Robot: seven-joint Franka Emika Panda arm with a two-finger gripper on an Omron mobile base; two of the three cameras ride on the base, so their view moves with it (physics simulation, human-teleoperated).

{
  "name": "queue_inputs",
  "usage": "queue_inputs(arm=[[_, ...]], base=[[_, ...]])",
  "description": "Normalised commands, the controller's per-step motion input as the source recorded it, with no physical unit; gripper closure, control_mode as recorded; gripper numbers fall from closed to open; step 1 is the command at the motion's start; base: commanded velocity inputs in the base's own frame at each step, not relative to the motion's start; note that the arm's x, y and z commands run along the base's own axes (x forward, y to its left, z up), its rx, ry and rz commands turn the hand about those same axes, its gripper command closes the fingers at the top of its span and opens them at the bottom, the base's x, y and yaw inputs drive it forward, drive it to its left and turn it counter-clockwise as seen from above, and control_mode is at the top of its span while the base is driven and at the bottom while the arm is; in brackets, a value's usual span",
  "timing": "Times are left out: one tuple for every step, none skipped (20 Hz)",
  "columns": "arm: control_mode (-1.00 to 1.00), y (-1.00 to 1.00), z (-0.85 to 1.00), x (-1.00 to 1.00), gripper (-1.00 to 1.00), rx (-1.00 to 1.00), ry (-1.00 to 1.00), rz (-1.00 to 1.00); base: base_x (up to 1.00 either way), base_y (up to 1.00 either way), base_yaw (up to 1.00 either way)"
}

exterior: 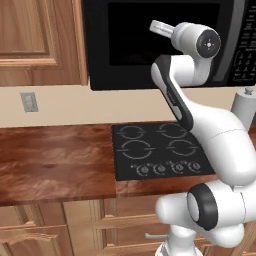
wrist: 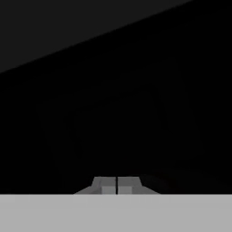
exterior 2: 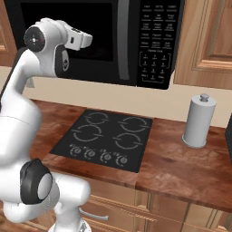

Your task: Transport the fish from the fridge to the microwave and turn on the microwave.

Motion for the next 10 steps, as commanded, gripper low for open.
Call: queue_inputs(arm=[[-1.0,-0.18,-0.06,0.48,1.0,0.0,0.0,0.0],[-1.0,-0.18,-0.07,0.47,1.0,0.0,0.0,0.0],[-1.0,-0.19,-0.08,0.45,1.0,0.0,0.0,0.0],[-1.0,-0.19,-0.09,0.45,1.0,0.0,0.0,0.0],[-1.0,-0.17,-0.1,0.44,1.0,0.0,0.0,0.0],[-1.0,-0.19,-0.1,0.44,1.0,0.0,0.0,0.0],[-1.0,-0.18,-0.09,0.48,1.0,0.0,0.0,0.0],[-1.0,-0.19,-0.06,0.49,1.0,0.0,0.0,0.0],[-1.0,-0.19,-0.05,0.48,1.0,0.0,0.0,0.0],[-1.0,-0.21,-0.02,0.49,1.0,0.01,0.0,0.0]], base=[[0.0,0.0,0.0],[0.0,0.0,0.0],[0.0,0.0,0.0],[0.0,0.0,0.0],[0.0,0.0,0.0],[0.0,0.0,0.0],[0.0,0.0,0.0],[0.0,0.0,0.0],[0.0,0.0,0.0],[0.0,0.0,0.0]])
